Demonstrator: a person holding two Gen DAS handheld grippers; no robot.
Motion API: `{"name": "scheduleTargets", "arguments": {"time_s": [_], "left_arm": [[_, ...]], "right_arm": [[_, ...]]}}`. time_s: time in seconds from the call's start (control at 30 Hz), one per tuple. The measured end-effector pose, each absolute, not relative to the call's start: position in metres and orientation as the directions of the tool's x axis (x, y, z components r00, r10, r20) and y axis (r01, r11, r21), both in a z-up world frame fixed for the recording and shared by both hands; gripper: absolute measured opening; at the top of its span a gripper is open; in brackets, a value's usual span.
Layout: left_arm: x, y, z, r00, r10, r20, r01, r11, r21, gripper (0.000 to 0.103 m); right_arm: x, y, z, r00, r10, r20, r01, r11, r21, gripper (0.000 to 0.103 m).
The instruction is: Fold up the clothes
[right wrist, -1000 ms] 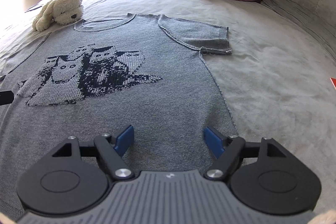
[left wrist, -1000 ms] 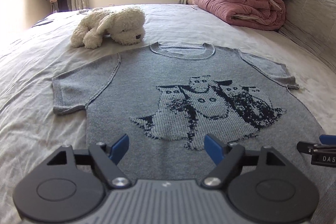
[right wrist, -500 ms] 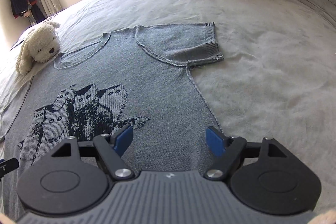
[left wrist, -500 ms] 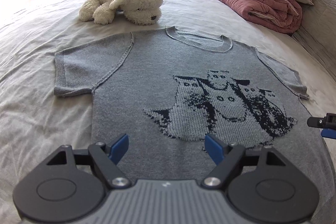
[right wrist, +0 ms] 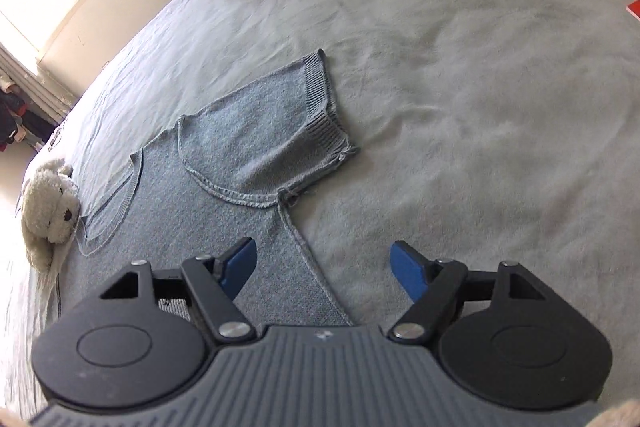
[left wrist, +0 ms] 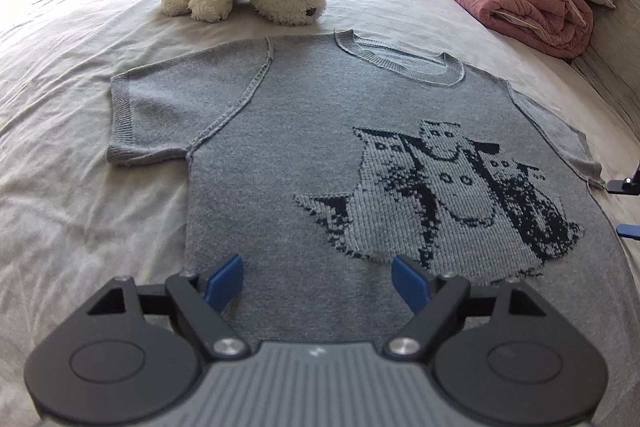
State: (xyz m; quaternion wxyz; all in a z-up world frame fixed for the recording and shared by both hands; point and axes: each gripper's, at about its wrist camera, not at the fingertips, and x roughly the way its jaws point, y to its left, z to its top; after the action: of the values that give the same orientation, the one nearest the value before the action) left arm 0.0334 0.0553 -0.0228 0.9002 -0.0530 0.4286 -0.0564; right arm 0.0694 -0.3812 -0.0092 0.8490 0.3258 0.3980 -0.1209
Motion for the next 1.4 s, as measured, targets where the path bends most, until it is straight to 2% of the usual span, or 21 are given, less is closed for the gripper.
{"name": "scheduleTargets", "arguments": {"time_s": [0.13,0.33,0.53,0.57,0.7,0.77,0.97,1.4], "left_arm": [[0.035,0.056,-0.024,0.626,-0.146,-0.766,0.063,0.989,-0.137,0.084],[0.038,0.059,-0.024,0.622,-0.143,-0.770,0.060,0.989,-0.136,0.084],[0.039,0.059,-0.024,0.619,-0.143,-0.772,0.064,0.989,-0.132,0.084],[0.039,0.059,-0.024,0.618,-0.143,-0.773,0.064,0.989,-0.132,0.084],[0.039,0.060,-0.023,0.615,-0.146,-0.775,0.064,0.989,-0.135,0.084],[0.039,0.060,-0.023,0.613,-0.148,-0.776,0.063,0.988,-0.138,0.084],[0.040,0.062,-0.022,0.609,-0.150,-0.778,0.060,0.988,-0.144,0.084],[0.038,0.059,-0.023,0.599,-0.144,-0.788,0.072,0.989,-0.126,0.085]], "right_arm": [[0.081,-0.399,-0.014,0.685,0.073,-0.725,0.511,0.661,0.550,0.069],[0.095,-0.402,-0.023,0.723,0.030,-0.690,0.548,0.584,0.599,0.065],[0.106,-0.392,-0.020,0.725,-0.046,-0.687,0.575,0.589,0.568,0.061],[0.108,-0.391,-0.019,0.726,-0.056,-0.685,0.573,0.600,0.558,0.051],[0.120,-0.384,-0.017,0.706,-0.094,-0.702,0.577,0.650,0.494,0.041],[0.127,-0.380,-0.013,0.704,-0.109,-0.701,0.560,0.693,0.455,0.025],[0.134,-0.361,0.000,0.725,-0.135,-0.675,0.491,0.788,0.371,0.007],[0.151,-0.317,0.033,0.781,-0.075,-0.620,0.318,0.903,0.291,0.003]]}}
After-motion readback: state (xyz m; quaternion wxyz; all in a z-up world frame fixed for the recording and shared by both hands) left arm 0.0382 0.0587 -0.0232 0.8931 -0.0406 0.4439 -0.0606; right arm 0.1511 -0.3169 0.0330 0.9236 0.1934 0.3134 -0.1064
